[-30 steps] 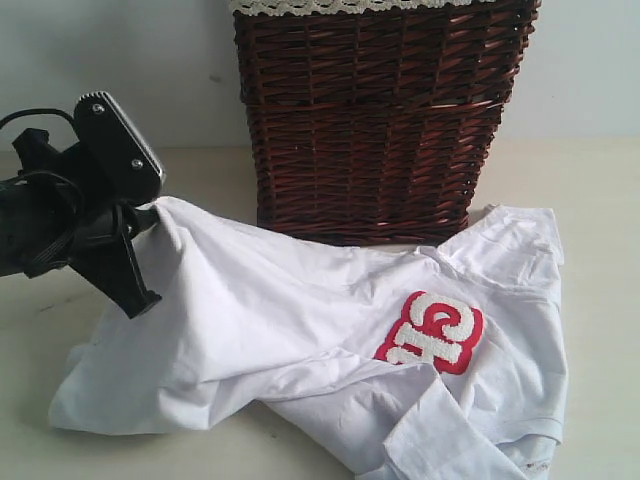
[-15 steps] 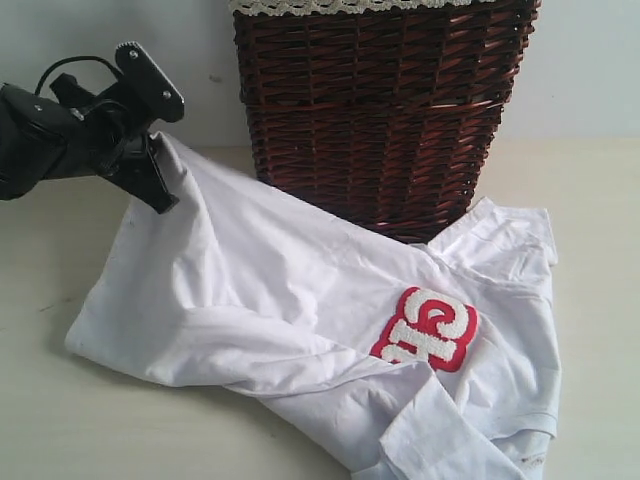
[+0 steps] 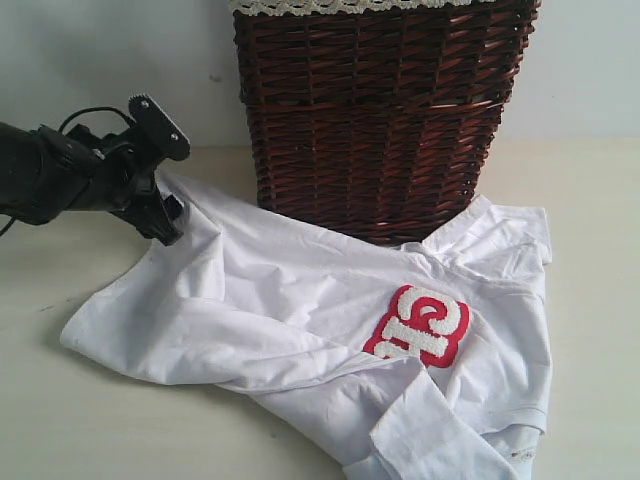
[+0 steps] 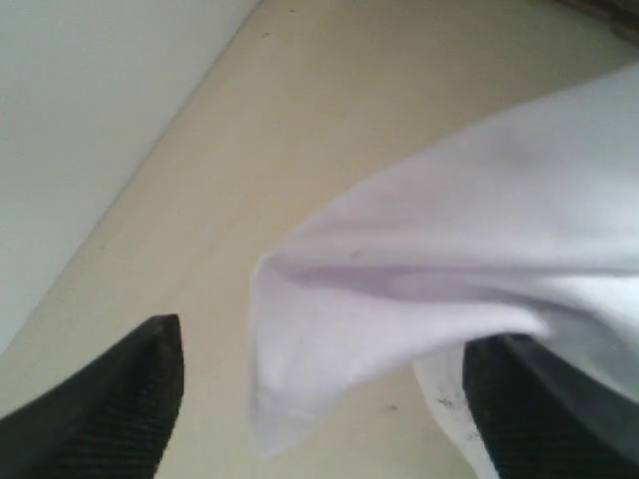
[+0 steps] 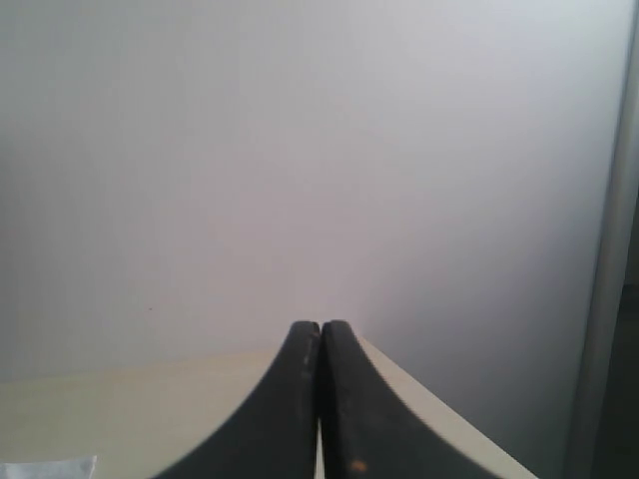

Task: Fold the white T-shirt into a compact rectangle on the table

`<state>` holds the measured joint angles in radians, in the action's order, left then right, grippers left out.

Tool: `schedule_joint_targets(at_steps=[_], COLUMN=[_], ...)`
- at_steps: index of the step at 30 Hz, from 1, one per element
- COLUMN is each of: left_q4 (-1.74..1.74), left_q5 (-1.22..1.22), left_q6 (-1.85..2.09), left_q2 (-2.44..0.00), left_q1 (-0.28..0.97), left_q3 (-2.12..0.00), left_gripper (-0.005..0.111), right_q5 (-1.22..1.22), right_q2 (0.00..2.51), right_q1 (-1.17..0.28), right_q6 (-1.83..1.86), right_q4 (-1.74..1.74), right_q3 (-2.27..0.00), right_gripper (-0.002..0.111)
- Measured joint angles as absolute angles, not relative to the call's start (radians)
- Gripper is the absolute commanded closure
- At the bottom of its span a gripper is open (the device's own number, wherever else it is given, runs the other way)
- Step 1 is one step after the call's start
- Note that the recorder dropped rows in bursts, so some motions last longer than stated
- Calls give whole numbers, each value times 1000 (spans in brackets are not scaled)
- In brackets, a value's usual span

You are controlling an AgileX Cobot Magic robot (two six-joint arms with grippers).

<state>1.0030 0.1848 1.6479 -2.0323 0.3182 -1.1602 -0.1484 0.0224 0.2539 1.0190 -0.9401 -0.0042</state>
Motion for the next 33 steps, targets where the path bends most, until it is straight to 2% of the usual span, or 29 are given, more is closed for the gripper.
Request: schedule_joint_targets(at_steps=[4,6,9,10,11,13,16,18,23,28,33], left_q4=[1039,1188,1358,1356,1306,1175,1124,1196,1294,1298,1287], left_q5=[199,164,-118,-205,-396,-625,-730,-701,-713,-733,-859], left_q6=[1648,1648,1648,1648,1648,1656,1861,2009,2085,2092,2094], left_q2=[-1953,-1844,-1637,-1606,-1562,-1545,-1563,-1576,-1602,-1694,-1740], left_q1=[310,288,216,198,167,142,140,139,152,234,324], left_q3=[-1172,-1168,-1044,-1004,-920,-800,-681,-674,-715,-784,-864], left_gripper=[30,30,37,49,55,83,106,107,107,107,107], right_q5=[-148,-148,-148,-148,-148,-148,-148,-148,-148,-148,-148], right_q2=[22,22,22,22,22,22,22,22,22,22,22], right_q1=[254,254,254,254,254,254,254,254,254,254,254], right_q6=[1019,1019,1019,1019,1019,1019,1019,1019,1019,1019,1019], right_q4=[-940,-940,-940,-940,-940,-940,-940,-940,-940,-940,-940], right_q3=[-4,-4,-4,-4,-4,-4,-4,-4,-4,-4,-4], right_gripper=[108,108,108,108,108,108,108,108,108,108,108])
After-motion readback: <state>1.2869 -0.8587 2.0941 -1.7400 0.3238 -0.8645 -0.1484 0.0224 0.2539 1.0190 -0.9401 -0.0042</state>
